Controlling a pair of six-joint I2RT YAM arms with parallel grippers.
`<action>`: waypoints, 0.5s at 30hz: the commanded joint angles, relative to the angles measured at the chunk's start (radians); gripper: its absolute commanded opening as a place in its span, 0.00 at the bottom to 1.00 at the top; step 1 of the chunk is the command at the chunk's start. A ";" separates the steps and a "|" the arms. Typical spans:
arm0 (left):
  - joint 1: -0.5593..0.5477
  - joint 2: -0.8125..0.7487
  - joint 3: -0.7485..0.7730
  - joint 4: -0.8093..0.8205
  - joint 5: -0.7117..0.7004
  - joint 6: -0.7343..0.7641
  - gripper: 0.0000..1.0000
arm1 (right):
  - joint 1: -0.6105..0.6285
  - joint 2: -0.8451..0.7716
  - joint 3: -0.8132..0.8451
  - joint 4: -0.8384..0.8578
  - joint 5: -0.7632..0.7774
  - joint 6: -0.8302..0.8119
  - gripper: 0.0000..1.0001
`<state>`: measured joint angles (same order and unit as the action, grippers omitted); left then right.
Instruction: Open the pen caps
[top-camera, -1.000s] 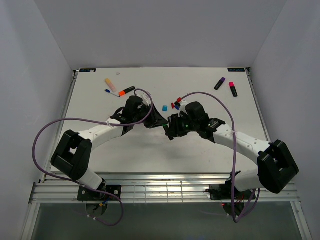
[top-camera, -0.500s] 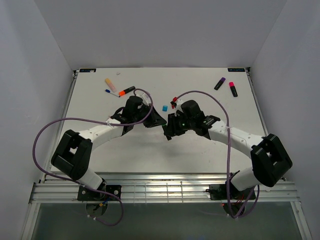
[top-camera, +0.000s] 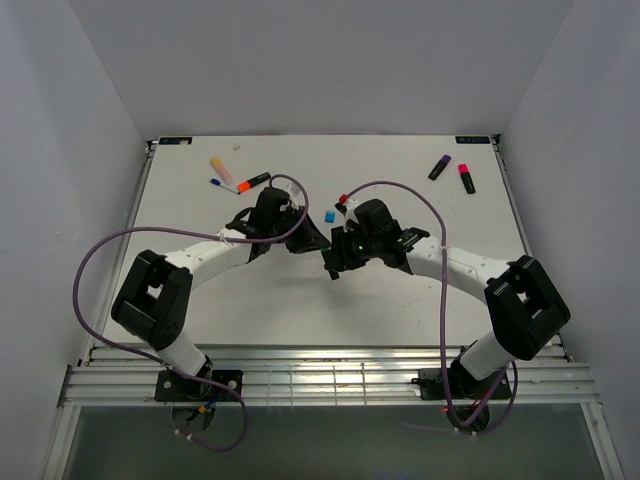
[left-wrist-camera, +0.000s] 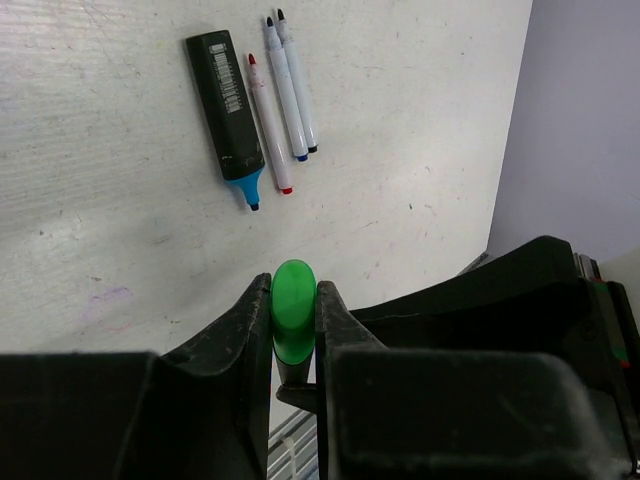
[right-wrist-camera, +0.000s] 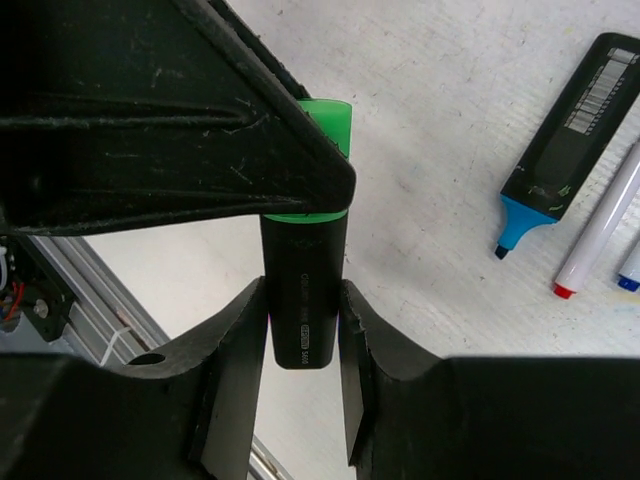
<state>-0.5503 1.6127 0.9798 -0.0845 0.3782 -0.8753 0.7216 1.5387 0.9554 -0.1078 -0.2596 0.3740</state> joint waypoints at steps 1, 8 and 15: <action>0.024 0.001 0.089 0.028 0.079 -0.016 0.00 | 0.045 0.014 -0.004 0.042 0.054 -0.043 0.08; 0.285 0.055 0.016 0.377 0.330 -0.116 0.00 | 0.072 -0.003 -0.110 0.100 -0.036 -0.032 0.08; 0.306 0.058 -0.015 0.437 0.366 -0.061 0.00 | 0.072 0.008 -0.132 0.220 -0.191 -0.010 0.08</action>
<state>-0.2977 1.7088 0.9474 0.1452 0.7895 -0.9466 0.7532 1.5391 0.8707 0.2367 -0.2199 0.3752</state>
